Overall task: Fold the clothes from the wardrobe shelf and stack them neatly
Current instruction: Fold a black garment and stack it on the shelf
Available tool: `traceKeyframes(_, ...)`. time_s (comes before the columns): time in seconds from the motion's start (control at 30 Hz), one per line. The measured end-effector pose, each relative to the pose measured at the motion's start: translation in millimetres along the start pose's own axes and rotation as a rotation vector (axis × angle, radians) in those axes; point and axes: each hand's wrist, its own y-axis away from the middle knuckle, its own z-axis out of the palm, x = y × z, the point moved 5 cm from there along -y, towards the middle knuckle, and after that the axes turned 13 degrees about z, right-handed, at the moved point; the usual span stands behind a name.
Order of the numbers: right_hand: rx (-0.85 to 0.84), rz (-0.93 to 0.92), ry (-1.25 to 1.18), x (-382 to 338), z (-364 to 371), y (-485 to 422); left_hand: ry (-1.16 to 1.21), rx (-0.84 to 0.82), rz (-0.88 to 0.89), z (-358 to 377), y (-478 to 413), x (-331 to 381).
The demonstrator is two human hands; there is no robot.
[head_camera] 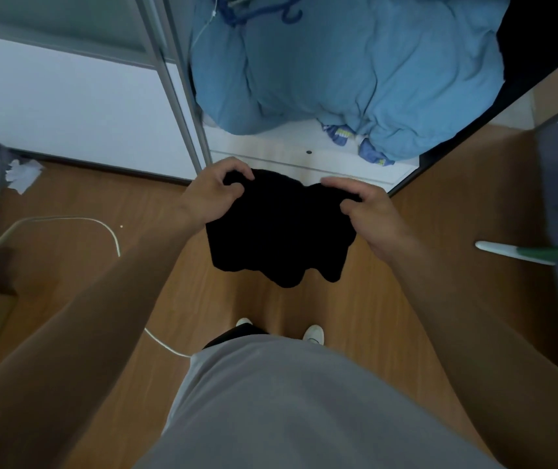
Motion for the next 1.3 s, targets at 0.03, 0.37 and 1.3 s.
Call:
traceKeyframes(0.03, -0.014, -0.007, 0.048, -8.4, 2.8, -1.3, 0.01, -0.021, -0.012, -3.5, -6.4, 2.7)
traceKeyframes(0.37, 0.212, 0.036, 1.084, -72.0, 11.2, -26.8, 0.056, -0.344, -0.099, -40.5, -57.8, 46.5)
traceKeyframes(1.3, 0.012, -0.373, 0.009, -298.8, -191.9, -203.6, 0.024, 0.661, 0.217, -92.6, -221.9, 220.2)
